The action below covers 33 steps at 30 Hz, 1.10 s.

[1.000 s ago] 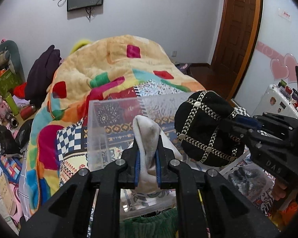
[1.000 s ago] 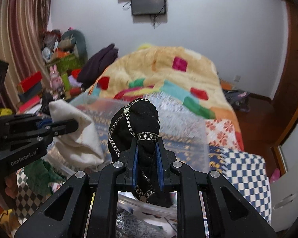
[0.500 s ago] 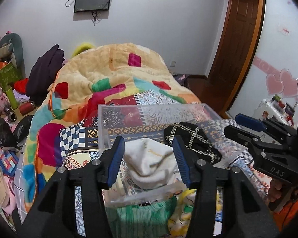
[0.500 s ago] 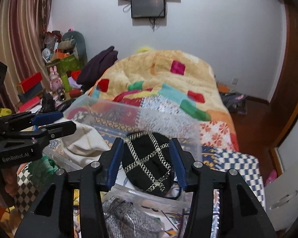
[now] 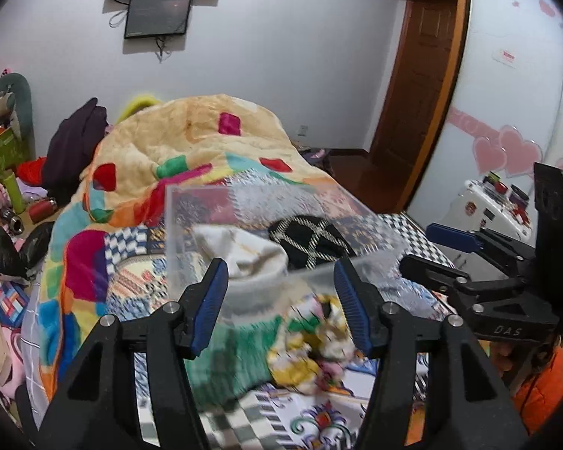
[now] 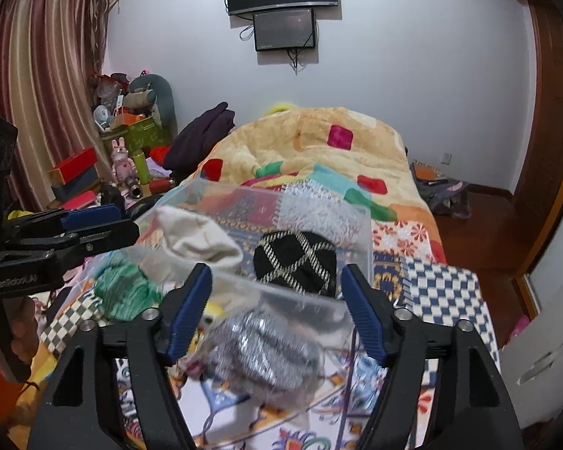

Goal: Organize soft objects
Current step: 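Grasp the yellow print cloth with the left tool while the right grasps the bagged silver scrubber, then release the yellow cloth into the box with the left tool while the right releases the scrubber there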

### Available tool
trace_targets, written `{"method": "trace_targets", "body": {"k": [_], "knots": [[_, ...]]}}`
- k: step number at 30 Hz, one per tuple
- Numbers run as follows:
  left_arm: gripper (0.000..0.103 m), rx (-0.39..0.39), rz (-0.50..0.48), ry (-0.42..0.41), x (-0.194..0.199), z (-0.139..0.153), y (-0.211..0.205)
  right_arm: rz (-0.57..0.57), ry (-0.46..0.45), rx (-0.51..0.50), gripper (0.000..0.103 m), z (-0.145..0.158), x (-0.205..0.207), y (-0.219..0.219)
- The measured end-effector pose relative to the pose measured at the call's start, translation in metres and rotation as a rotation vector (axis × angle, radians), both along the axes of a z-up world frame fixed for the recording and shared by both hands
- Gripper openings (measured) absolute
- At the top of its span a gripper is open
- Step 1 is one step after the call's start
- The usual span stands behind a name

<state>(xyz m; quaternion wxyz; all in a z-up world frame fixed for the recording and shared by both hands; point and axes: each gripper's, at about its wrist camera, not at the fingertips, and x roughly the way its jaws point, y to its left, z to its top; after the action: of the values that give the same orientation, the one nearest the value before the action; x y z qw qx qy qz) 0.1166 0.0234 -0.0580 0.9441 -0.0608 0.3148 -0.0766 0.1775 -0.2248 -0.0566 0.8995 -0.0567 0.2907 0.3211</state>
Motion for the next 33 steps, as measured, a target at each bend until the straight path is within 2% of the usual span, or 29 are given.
{"method": "trace_targets", "body": {"k": [5, 14, 19, 24, 30, 33], "knots": [[0.058, 0.025, -0.017, 0.05, -0.001, -0.021, -0.011, -0.009, 0.047, -0.023, 0.07, -0.019, -0.003, 0.0], [0.058, 0.015, -0.032, 0.123, 0.005, -0.051, -0.018, -0.002, 0.15, -0.03, 0.071, -0.046, -0.003, -0.001], [0.058, 0.004, -0.041, 0.138, 0.007, -0.061, -0.021, 0.007, 0.169, -0.031, 0.071, -0.054, -0.003, 0.001], [0.037, -0.003, -0.065, 0.13, 0.006, -0.064, -0.024, 0.017, 0.17, -0.01, 0.051, -0.053, -0.005, -0.002], [0.012, -0.02, -0.077, 0.128, 0.005, -0.06, -0.019, 0.025, 0.154, 0.004, 0.034, -0.046, -0.01, -0.005], [0.007, -0.025, -0.069, 0.117, 0.002, -0.057, -0.016, 0.03, 0.144, 0.014, 0.03, -0.041, -0.014, -0.006]]}}
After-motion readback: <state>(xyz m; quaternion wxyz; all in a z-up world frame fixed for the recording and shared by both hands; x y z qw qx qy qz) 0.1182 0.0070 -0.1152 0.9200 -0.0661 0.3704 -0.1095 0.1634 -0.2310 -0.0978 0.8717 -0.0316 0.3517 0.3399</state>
